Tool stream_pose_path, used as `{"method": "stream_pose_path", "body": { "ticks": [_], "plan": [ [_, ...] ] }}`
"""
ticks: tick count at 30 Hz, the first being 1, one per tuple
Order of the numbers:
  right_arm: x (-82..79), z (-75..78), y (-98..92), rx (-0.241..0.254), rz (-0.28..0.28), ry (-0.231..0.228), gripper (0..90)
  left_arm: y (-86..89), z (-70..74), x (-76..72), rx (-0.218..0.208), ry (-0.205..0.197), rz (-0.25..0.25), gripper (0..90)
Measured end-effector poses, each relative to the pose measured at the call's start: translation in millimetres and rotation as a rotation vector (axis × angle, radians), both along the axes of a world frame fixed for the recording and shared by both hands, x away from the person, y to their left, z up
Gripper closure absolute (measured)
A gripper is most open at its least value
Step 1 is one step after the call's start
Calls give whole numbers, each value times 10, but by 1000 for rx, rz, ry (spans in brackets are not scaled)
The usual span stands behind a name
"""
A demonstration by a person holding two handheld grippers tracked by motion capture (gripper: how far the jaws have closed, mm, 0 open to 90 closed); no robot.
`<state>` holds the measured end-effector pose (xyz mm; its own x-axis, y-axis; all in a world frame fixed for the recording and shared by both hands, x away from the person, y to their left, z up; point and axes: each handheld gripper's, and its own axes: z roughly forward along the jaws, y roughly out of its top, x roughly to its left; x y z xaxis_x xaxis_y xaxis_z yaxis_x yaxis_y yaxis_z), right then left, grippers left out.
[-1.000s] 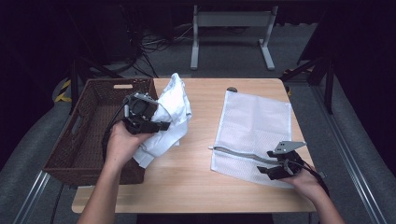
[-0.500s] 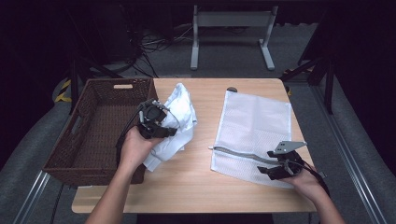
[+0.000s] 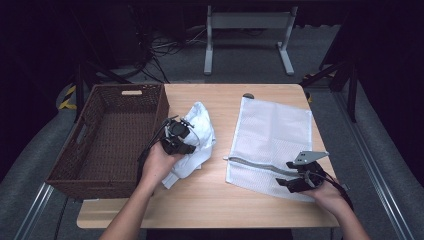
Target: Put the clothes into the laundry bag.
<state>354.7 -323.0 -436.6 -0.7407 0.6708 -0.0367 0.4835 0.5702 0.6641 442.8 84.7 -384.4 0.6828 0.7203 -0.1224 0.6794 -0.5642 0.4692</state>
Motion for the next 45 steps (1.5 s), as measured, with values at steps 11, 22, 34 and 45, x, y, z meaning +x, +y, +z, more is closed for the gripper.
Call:
{"method": "stream_pose_path", "body": {
  "ticks": [11,22,34,45],
  "plan": [
    [-4,5,-2,3,1,-1,253,-197,-297,40,55,37,-21,751],
    [-4,7,-6,3,2,-3,253,-184,-417,59,81,40,-13,529],
    [-8,16,-12,7,-1,-6,253,-96,-40,-86,7,-37,-19,411],
    [-42,23,-58,13,-18,-9,252,-108,177,-146,-35,-108,-22,403]
  ]
}}
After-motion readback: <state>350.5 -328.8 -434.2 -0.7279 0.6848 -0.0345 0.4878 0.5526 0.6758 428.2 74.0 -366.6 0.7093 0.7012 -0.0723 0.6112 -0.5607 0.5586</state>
